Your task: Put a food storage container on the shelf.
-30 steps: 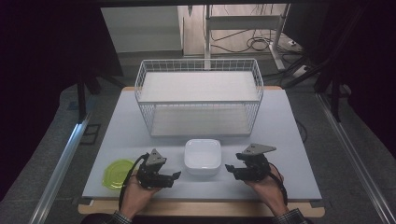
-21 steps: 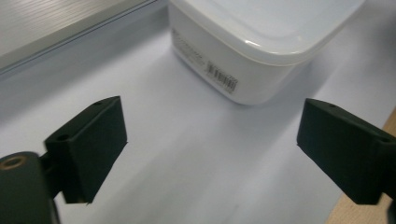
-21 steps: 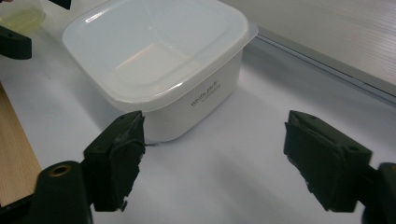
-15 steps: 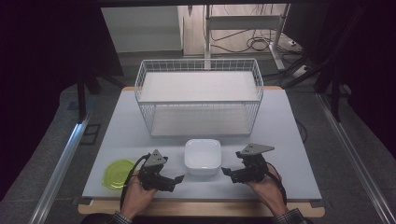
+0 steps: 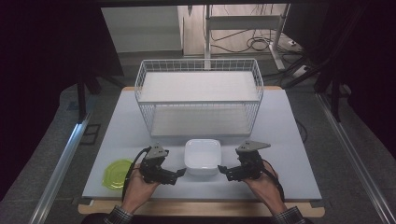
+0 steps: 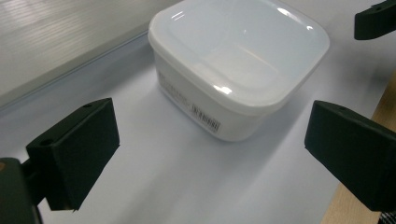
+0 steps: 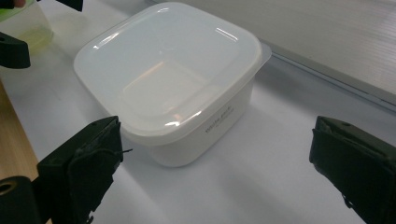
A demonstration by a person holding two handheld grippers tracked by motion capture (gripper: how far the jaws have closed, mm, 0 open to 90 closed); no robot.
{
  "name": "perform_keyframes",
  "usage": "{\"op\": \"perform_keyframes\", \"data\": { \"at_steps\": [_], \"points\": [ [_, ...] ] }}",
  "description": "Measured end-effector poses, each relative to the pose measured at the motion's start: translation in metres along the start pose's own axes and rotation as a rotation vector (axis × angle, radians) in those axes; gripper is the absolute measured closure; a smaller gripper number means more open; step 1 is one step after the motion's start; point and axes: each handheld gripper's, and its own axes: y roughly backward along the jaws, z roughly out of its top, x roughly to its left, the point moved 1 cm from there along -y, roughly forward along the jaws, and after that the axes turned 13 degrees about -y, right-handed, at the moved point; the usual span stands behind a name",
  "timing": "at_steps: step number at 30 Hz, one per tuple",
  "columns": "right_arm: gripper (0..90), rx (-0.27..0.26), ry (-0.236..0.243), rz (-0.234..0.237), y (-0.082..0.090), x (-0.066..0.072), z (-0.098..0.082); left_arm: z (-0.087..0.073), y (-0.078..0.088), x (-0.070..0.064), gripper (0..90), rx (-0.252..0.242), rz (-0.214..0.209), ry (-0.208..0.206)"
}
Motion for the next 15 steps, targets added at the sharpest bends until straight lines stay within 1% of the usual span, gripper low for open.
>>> {"op": "perform_keyframes", "data": {
  "at_steps": [1,2,3,5,6,7,9,11,12,13,15],
  "points": [
    [2.4,0.000,0.001,0.006,-0.001,0.001,0.001,0.000,0.000,0.000,2.1,0.000,0.000,0.000],
    [2.3,0.002,0.004,0.021,-0.001,0.002,0.002,0.004,-0.002,0.002,2.2,-0.010,-0.015,0.008],
    [1.9,0.009,-0.002,0.032,-0.002,0.003,0.002,0.005,-0.004,0.002,2.2,-0.006,-0.018,0.008],
    [1.4,0.025,-0.011,0.041,-0.005,0.005,0.004,0.009,-0.007,0.004,2.7,-0.002,-0.016,0.003],
    [1.5,0.024,-0.009,0.046,-0.005,0.006,0.004,0.011,-0.009,0.005,3.0,0.000,-0.016,0.005],
    [1.5,0.024,-0.009,0.046,-0.005,0.006,0.004,0.011,-0.009,0.005,3.6,0.000,-0.016,0.005],
    [3.6,0.023,0.005,0.030,-0.006,0.008,0.007,0.016,-0.015,0.007,5.2,0.009,-0.025,0.007],
    [6.4,0.029,-0.013,0.027,-0.007,0.008,0.010,0.017,-0.020,0.009,6.8,0.023,-0.024,0.006],
    [7.8,0.034,-0.024,0.037,-0.007,0.007,0.011,0.018,-0.022,0.010,7.5,0.026,-0.025,0.004],
    [9.3,0.036,-0.033,0.042,-0.008,0.007,0.012,0.018,-0.023,0.012,8.7,0.027,-0.030,0.009],
    [10.1,0.058,-0.038,0.037,-0.012,0.005,0.015,0.018,-0.027,0.015,10.4,0.033,-0.038,0.022]
  ]
}}
